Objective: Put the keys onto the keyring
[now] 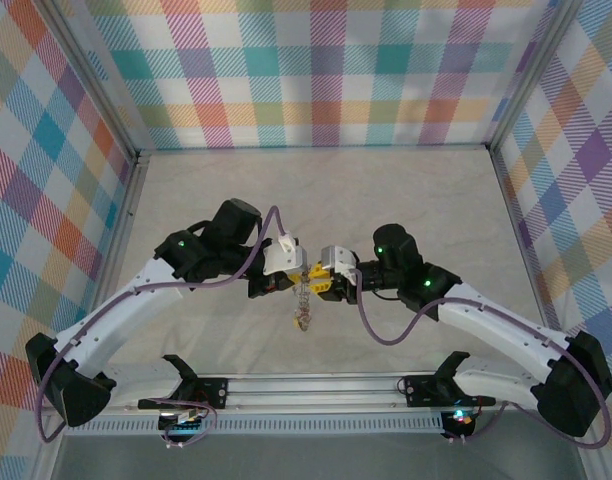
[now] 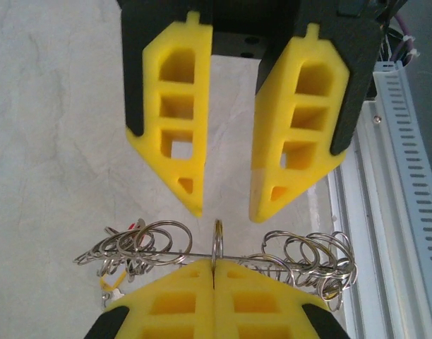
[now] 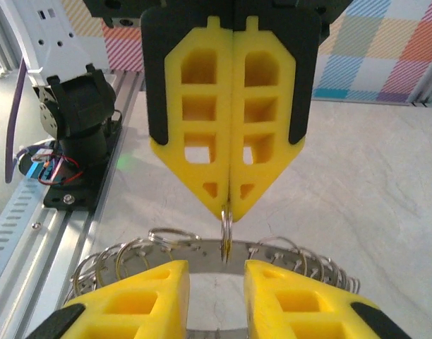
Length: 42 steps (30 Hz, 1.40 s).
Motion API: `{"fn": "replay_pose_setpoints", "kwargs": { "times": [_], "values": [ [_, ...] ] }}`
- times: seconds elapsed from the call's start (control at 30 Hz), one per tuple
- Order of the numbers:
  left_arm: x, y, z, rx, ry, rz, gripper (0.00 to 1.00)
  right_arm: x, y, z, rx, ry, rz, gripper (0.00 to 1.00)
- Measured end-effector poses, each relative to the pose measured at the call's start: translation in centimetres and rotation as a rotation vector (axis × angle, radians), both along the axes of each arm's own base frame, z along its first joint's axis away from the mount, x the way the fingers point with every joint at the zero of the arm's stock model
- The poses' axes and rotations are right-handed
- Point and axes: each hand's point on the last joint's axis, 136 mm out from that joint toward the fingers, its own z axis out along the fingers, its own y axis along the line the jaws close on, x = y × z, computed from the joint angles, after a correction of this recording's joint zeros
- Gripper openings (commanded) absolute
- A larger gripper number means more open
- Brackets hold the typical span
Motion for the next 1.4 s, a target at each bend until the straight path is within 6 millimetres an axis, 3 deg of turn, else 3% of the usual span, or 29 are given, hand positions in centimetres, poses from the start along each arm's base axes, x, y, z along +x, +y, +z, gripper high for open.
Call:
{"fn": "replay_pose_setpoints", "kwargs": {
  "times": [0.17,0.27,0.4,0.5,0.7,0.8,1.03,1.4],
  "values": [
    [-0.4,-0.3,0.1,-0.009,0.028,-0.020,0.00,0.2,0.7,0.1,0.022,0.027,0.013,0.19],
    [-0.5,-0.4,0.1,-0.014,0.033,-0.026,0.00,0.1,0.9,0.1,0.027,0.045,0.023,0.00],
    [-0.4,-0.3,0.4,-0.014,0.031,-0.024,0.02,0.0,0.9,0.3,0.036,0.050,0.027,0.00],
    [-0.4,-0.3,0.7,-0.025,0.021,-0.027,0.22,-0.1,0.8,0.5,0.061,0.044,0.023,0.00],
    [-1.0,1.4,2.2,-0.142,-0.030,0.030,0.31,-0.6,0.7,0.6,0.153,0.066,0.018,0.00],
    [-1.4,1.9,3.0,-0.210,-0.053,0.059,0.31,-0.9,0.7,1.1,0.199,0.072,0.036,0.00],
    [-1.5,1.0,3.8,-0.279,-0.035,0.036,0.31,-1.1,1.1,3.0,0.332,0.081,0.068,0.00],
    [-1.6,0.4,3.7,-0.324,-0.024,0.011,0.27,-0.9,1.5,3.2,0.381,0.122,0.077,0.00]
  ]
}}
